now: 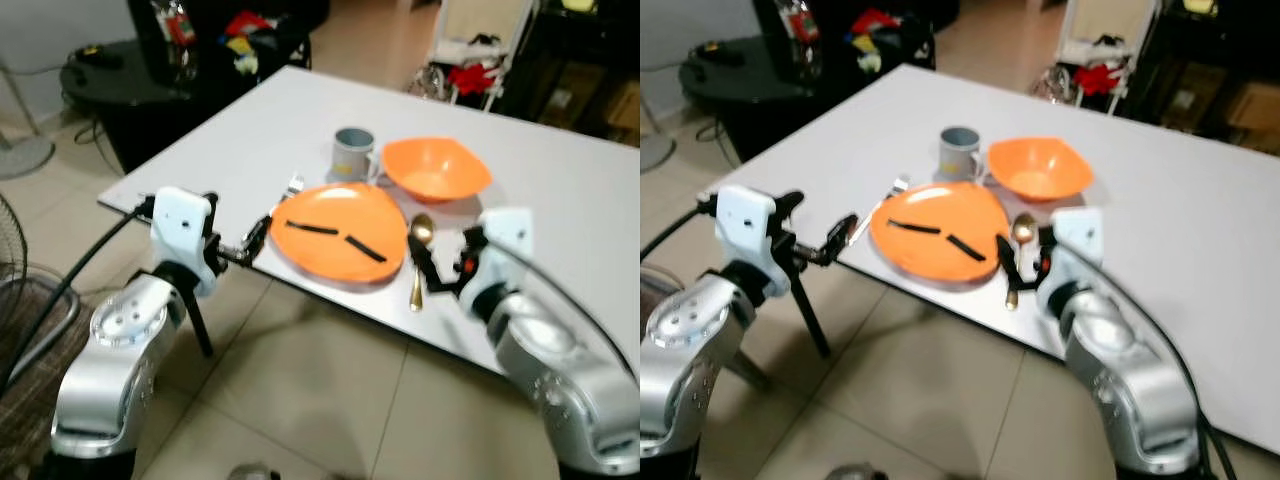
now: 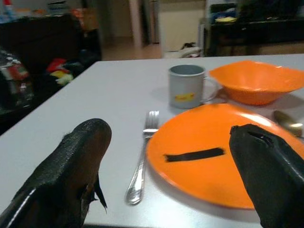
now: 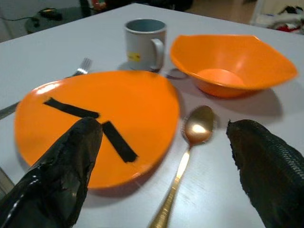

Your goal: Setting the table

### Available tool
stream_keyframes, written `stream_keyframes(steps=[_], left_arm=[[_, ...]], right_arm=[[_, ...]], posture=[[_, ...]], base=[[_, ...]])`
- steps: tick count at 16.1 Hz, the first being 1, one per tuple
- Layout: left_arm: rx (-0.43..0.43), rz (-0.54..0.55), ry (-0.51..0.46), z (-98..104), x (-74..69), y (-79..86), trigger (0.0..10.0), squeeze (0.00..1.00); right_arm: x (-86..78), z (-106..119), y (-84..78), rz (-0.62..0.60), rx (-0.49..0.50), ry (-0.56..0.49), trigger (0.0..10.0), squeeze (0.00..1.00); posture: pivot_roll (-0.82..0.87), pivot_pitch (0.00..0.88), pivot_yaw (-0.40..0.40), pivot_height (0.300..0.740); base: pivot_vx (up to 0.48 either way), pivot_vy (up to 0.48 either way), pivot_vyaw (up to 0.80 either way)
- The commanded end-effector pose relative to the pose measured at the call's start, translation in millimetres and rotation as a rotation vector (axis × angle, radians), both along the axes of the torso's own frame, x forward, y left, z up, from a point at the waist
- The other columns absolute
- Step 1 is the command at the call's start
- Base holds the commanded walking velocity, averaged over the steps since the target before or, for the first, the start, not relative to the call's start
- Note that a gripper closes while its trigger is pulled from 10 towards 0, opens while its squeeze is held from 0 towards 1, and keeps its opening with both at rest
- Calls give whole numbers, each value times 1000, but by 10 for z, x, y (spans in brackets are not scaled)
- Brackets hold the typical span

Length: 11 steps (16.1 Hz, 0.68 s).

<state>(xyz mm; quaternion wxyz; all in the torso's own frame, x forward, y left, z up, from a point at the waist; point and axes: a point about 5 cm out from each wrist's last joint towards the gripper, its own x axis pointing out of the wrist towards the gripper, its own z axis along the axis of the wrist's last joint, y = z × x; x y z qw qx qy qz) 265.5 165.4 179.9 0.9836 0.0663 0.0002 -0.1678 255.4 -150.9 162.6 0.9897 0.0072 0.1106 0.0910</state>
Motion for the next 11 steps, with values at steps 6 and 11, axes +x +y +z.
stream_keyframes(steps=[6, 11], left_arm=[[67, 82, -7, -83, 49, -37, 10000, 0], [69, 156, -24, -74, 49, 20, 10000, 0]], right_arm=[[6, 14, 3, -10, -190, -222, 10000, 1000], [83, -61, 36, -37, -93, -173, 10000, 1000]], posture=[[89, 0, 18, 740], [107, 0, -4, 740]], base=[[0, 0, 800], [0, 0, 320]])
